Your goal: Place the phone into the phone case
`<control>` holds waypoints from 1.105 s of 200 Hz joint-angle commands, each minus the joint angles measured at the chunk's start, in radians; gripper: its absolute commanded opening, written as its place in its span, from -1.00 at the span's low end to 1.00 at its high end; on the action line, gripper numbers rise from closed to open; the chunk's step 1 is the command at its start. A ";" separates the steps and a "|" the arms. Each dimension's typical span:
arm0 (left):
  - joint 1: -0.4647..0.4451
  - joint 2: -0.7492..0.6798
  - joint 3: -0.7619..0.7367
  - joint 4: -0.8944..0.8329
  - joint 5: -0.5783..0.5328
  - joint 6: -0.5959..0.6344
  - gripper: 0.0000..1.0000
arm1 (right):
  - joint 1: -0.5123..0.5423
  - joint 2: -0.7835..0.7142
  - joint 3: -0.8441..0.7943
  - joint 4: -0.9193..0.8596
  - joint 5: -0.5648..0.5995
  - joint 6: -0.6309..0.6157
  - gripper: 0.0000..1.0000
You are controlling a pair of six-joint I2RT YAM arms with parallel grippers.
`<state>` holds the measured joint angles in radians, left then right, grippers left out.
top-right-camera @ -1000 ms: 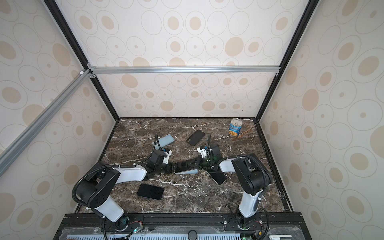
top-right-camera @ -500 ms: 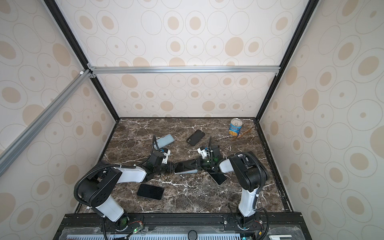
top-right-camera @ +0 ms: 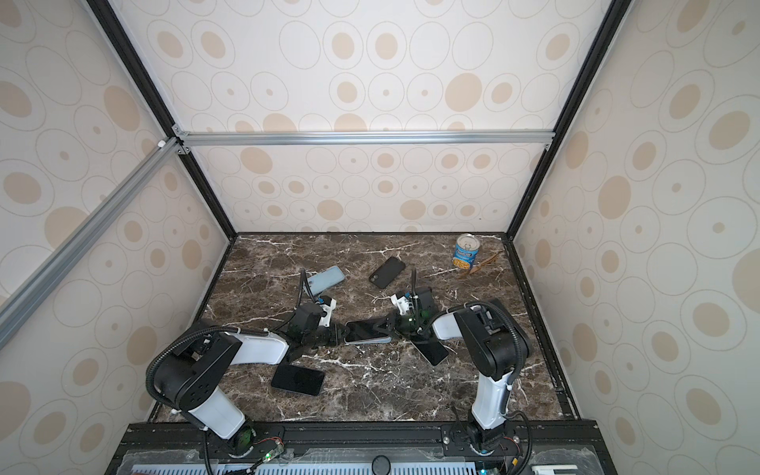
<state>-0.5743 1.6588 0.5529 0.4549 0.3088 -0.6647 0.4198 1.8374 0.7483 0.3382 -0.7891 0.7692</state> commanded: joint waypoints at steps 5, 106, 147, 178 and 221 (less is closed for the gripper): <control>-0.028 0.055 -0.026 -0.136 0.029 0.027 -0.60 | 0.032 0.017 0.005 -0.307 0.193 -0.070 -0.51; -0.027 0.058 -0.022 -0.168 -0.017 0.044 -0.64 | 0.033 -0.027 0.123 -0.507 0.254 -0.159 -0.32; -0.028 0.059 -0.017 -0.207 -0.031 0.055 -0.64 | 0.034 -0.058 0.160 -0.568 0.271 -0.181 -0.21; -0.029 0.055 -0.016 -0.204 -0.043 0.053 -0.64 | 0.036 -0.071 0.185 -0.603 0.278 -0.199 -0.20; -0.030 0.048 -0.015 -0.210 -0.047 0.054 -0.65 | 0.036 -0.090 0.203 -0.662 0.307 -0.227 -0.18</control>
<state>-0.5846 1.6634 0.5617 0.4313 0.2852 -0.6380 0.4545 1.7756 0.9447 -0.2157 -0.5442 0.5774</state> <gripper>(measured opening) 0.177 0.404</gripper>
